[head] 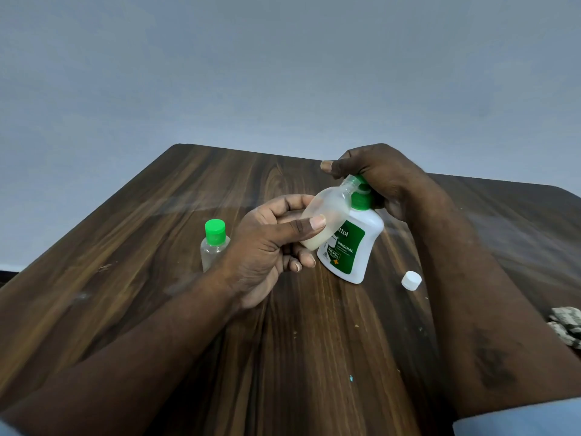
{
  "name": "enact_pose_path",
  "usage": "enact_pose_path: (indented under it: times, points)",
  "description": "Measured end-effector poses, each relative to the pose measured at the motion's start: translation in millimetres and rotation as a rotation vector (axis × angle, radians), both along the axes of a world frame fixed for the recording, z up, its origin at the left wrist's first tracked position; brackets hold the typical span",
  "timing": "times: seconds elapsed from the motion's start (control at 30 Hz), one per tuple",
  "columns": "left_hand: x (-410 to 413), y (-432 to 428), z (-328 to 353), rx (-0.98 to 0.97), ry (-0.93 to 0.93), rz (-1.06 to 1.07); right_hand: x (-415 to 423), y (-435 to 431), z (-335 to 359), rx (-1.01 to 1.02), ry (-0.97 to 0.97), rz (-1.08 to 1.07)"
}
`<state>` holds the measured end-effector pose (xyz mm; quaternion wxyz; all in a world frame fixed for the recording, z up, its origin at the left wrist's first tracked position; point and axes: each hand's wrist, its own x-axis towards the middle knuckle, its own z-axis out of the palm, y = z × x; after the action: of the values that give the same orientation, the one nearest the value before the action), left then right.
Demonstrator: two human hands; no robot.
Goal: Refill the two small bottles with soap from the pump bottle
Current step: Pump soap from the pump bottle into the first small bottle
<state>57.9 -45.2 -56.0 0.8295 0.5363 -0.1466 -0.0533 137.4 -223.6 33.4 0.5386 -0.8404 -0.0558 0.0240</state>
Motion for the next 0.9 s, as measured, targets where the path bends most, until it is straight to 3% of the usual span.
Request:
enact_pose_path:
  times: [0.9]
  points:
    - [1.4,1.7,-0.2,-0.001,-0.002,-0.001,1.2,-1.4,-0.1,-0.029,-0.019,-0.013]
